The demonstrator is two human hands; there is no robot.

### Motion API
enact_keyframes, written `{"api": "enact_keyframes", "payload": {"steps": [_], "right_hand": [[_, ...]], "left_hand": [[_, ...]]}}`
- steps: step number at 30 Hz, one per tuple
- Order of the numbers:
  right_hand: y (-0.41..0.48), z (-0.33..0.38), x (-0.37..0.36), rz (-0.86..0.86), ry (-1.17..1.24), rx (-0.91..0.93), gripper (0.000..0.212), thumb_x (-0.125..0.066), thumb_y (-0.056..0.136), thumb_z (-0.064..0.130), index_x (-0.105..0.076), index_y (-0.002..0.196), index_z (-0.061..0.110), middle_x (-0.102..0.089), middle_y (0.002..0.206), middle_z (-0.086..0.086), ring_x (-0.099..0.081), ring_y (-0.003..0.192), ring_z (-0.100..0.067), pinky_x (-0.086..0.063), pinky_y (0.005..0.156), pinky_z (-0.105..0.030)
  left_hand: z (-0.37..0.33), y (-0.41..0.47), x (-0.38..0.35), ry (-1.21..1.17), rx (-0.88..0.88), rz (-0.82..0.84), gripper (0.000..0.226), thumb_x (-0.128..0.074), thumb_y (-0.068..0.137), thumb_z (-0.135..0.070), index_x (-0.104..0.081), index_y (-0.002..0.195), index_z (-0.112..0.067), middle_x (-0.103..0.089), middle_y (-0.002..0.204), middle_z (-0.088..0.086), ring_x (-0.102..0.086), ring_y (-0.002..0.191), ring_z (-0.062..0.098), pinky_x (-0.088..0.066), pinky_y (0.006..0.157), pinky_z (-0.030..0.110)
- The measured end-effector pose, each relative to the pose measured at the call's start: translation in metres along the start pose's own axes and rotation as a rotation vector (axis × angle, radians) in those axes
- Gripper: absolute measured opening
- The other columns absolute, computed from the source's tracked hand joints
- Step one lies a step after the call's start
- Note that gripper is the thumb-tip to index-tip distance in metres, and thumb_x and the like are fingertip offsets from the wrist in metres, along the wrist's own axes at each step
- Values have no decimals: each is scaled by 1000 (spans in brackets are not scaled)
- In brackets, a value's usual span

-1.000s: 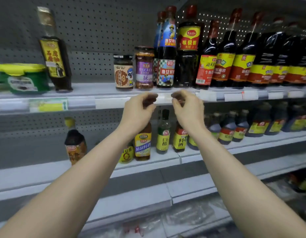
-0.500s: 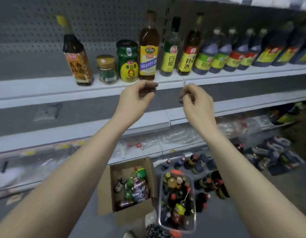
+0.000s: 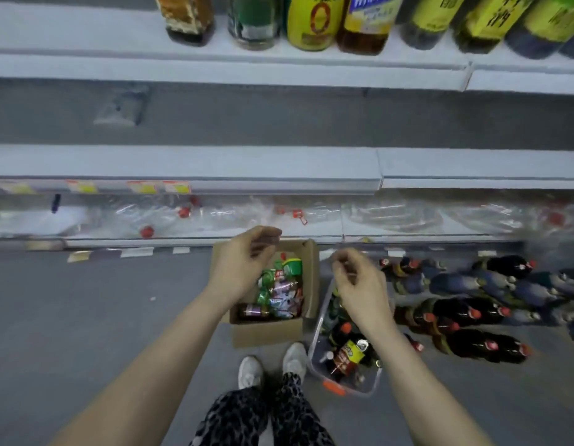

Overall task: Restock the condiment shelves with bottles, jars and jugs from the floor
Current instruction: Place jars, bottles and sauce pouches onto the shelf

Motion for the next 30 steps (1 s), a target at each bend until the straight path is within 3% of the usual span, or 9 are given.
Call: {"api": "enact_keyframes", "payload": {"steps": [2, 5, 7, 10, 15, 18, 21, 24, 30], "right_hand": [[2, -28, -32, 54, 17, -72, 7, -62, 97, 14, -65, 97, 21, -67, 89, 10, -61, 84, 5, -41, 71, -8], [7, -74, -86, 124, 33, -191, 9, -66, 96, 19, -62, 93, 26, -64, 84, 14, -59, 79, 3, -40, 68, -4], [13, -111, -134, 189, 20, -283, 2, -65, 96, 21, -67, 97, 20, -68, 88, 9, -62, 83, -7, -42, 69, -9], [20, -156, -198, 238, 9, -374, 16, -65, 97, 22, -71, 108, 13, -73, 99, 0, -66, 92, -14, -48, 79, -23], [38, -240, -306, 315, -22, -540, 27, -62, 98, 34, -71, 119, 18, -72, 109, 1, -65, 102, -18, -48, 86, -29], [51, -296, -357, 315, -15, -669, 29, -61, 97, 42, -71, 117, 23, -66, 102, 5, -58, 92, -14, -38, 76, -25], [65, -346, -398, 254, 116, -830, 34, -67, 94, 39, -70, 119, 17, -69, 108, -3, -63, 98, -22, -49, 88, -35], [79, -394, -438, 135, 229, -1012, 53, -75, 88, 36, -61, 131, 9, -66, 125, -10, -62, 115, -29, -50, 102, -43], [109, -462, -501, 31, 377, -1233, 54, -80, 83, 37, -62, 124, 5, -66, 120, -11, -64, 108, -31, -53, 98, -46]], "left_hand": [[44, 4, -8, 25, 66, -14, 24, -64, 92, -5, -68, 111, -19, -70, 102, -11, -64, 94, -3, -49, 86, 10], [113, 13, -23, 59, 168, 19, 28, -63, 92, -2, -68, 112, -20, -70, 105, -11, -64, 95, 0, -45, 81, 3], [169, 22, -35, 88, 233, 47, 28, -63, 92, -1, -68, 116, -15, -70, 109, -6, -64, 97, 3, -43, 83, 2], [242, 34, -52, 111, 320, 81, 32, -63, 91, -1, -66, 122, -11, -70, 118, 0, -64, 109, 13, -49, 98, 24], [360, 60, -92, 156, 416, 145, 34, -63, 91, -4, -66, 123, -13, -69, 119, 7, -64, 111, 26, -51, 97, 42], [427, 77, -122, 219, 424, 174, 35, -64, 90, -7, -65, 124, -15, -69, 119, 7, -63, 110, 28, -51, 95, 38], [481, 94, -155, 283, 415, 239, 42, -65, 91, -11, -60, 132, -15, -65, 127, 7, -60, 115, 26, -44, 92, 27], [533, 111, -191, 343, 432, 329, 48, -64, 93, -15, -53, 139, -14, -58, 134, 11, -55, 121, 28, -44, 99, 33], [618, 135, -245, 427, 563, 451, 47, -59, 97, -15, -47, 141, -12, -56, 135, 14, -53, 124, 30, -45, 102, 41]]}}
Point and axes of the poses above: each hand's wrist, its own y-axis towards the middle knuckle, its own x-axis out of the back of the hand, z = x × y, the point moved 6 cm from there along y, towards the middle knuckle
